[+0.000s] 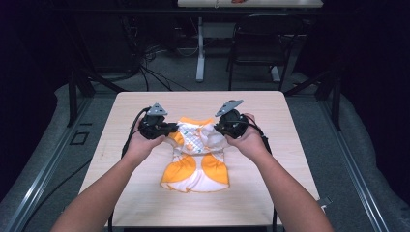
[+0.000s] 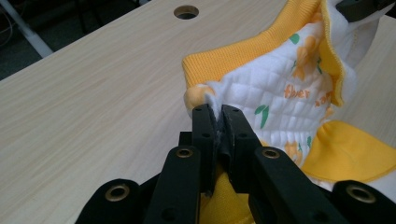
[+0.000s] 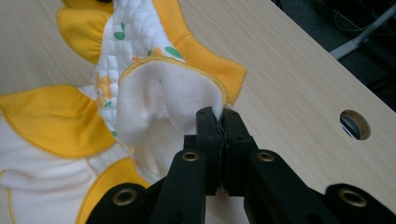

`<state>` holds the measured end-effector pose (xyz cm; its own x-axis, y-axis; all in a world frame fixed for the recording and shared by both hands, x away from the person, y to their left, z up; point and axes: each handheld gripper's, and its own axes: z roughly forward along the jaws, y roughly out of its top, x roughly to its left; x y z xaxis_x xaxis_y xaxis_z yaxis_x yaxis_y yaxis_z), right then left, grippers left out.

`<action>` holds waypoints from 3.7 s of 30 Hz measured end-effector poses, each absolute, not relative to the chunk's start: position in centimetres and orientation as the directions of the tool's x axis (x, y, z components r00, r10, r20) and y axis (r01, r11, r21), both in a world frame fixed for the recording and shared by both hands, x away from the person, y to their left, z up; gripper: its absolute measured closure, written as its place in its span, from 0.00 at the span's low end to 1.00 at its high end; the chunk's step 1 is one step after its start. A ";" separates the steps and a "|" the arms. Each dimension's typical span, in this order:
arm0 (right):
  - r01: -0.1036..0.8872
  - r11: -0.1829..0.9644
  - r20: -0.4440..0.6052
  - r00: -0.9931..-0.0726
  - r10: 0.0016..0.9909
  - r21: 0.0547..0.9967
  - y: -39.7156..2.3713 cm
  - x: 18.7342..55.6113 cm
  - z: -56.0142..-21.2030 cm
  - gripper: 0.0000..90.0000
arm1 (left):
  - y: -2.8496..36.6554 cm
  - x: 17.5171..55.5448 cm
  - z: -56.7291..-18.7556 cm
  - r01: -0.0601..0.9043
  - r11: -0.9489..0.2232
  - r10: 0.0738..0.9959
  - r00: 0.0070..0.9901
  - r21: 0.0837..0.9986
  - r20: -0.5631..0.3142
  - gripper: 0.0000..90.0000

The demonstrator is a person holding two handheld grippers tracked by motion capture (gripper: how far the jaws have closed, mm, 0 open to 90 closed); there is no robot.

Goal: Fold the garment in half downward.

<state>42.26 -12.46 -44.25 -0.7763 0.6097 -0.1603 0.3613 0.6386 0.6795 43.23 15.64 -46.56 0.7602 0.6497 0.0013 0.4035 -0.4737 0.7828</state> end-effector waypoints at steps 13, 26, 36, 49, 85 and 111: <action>0.363 0.654 -0.147 -0.794 0.590 0.664 -12.6 41.1 -45.9 0.97 | 15.5 42.1 -48.2 0.403 -0.502 0.622 0.783 0.765 -0.005 0.94; 0.359 0.677 -0.131 -0.819 0.559 0.642 -12.4 39.5 -47.8 0.97 | 15.8 40.7 -49.9 0.402 -0.528 0.595 0.804 0.748 -0.012 0.94; 0.357 0.687 -0.118 -0.833 0.541 0.633 -12.5 38.2 -49.0 0.97 | 16.0 39.5 -51.0 0.407 -0.531 0.577 0.816 0.743 -0.035 0.94; 0.355 0.682 -0.095 -0.844 0.528 0.640 -12.7 35.9 -50.5 0.97 | 16.3 37.5 -52.3 0.408 -0.539 0.555 0.830 0.737 -0.053 0.94; 0.435 0.548 0.027 -0.799 0.600 0.715 -13.7 34.5 -50.6 1.00 | 17.1 36.3 -51.9 0.500 -0.431 0.622 0.768 0.752 -0.154 0.97; 0.426 0.618 0.077 -0.858 0.509 0.660 -12.0 31.2 -53.7 1.00 | 16.3 33.0 -55.3 0.514 -0.498 0.580 0.796 0.698 -0.173 1.00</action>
